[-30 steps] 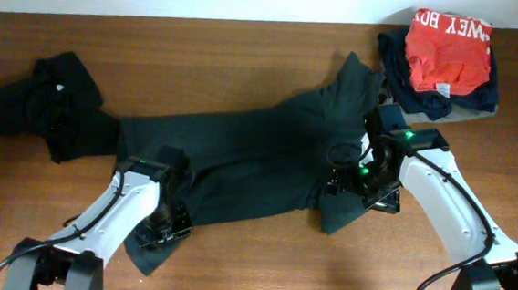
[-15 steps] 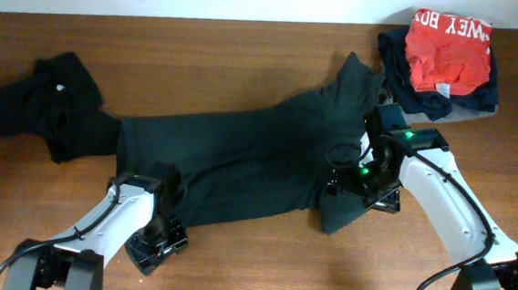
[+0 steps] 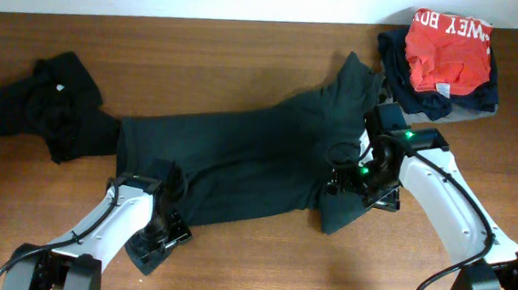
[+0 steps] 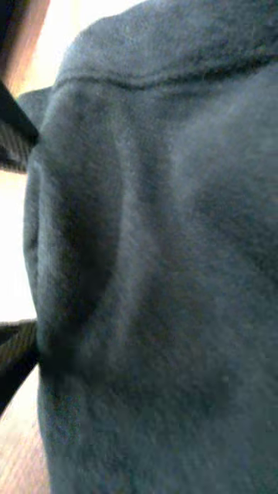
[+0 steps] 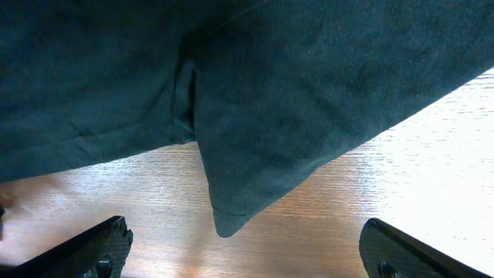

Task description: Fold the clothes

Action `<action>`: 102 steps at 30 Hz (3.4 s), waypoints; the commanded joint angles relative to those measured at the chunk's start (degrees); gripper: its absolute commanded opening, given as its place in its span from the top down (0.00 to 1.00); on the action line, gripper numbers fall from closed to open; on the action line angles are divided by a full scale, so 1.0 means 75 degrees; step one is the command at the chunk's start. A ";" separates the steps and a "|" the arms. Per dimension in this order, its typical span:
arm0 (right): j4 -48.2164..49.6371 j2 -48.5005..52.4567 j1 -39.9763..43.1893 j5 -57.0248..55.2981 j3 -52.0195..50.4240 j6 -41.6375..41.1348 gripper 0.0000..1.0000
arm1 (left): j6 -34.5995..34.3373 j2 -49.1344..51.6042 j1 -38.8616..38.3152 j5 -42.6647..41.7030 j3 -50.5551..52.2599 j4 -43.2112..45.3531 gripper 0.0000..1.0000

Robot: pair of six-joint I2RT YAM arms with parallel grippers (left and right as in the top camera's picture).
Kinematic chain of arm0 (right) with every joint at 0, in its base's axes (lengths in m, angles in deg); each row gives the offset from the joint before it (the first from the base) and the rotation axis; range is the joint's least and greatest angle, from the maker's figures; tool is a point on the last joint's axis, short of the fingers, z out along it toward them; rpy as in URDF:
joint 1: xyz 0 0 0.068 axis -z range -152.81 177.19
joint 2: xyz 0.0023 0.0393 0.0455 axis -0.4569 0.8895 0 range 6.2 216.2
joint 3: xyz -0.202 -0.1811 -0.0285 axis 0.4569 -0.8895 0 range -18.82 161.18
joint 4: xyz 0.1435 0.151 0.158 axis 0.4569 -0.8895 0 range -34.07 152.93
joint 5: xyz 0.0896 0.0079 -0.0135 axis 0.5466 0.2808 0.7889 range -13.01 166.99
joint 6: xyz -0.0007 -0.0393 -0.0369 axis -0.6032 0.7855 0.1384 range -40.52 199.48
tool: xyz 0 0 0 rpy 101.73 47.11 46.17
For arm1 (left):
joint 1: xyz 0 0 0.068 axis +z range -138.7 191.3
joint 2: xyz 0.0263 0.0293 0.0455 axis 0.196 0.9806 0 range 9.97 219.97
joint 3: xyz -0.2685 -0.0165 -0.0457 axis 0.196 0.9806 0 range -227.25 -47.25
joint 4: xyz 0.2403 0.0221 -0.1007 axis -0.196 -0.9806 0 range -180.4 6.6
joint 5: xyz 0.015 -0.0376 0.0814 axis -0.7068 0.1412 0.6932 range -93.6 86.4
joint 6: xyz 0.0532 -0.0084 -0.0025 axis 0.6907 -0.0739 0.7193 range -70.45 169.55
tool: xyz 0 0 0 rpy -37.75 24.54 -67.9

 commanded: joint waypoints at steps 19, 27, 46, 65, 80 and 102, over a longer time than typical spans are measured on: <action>0.0117 -0.0163 -0.0058 0.0259 -0.0163 0.0303 0.00 | 0.0764 0.0055 0.0058 0.0627 -0.1396 0.0233 0.99; 0.0953 -0.0157 -0.0058 0.0163 -0.1128 -0.0137 0.04 | 0.0787 0.0055 0.0312 0.2250 -0.2361 0.0239 1.00; 0.2428 0.0356 -0.0050 -0.0726 -0.1932 -0.1049 0.16 | 0.1020 0.0055 0.1749 0.2448 -0.2381 0.0976 0.99; 0.2565 0.0361 -0.0052 -0.1268 -0.2317 -0.1346 0.39 | 0.1017 0.0055 0.1746 0.2445 -0.2381 0.1160 1.00; 0.3343 0.0361 -0.0050 -0.1364 -0.2433 -0.1367 0.83 | 0.1017 0.0055 0.1746 0.2419 -0.2381 0.0956 0.99; -0.0965 -0.0201 0.2066 -0.1166 -0.0023 0.0219 0.96 | 0.1655 -0.1515 0.1740 0.1929 -0.2518 -0.0356 0.99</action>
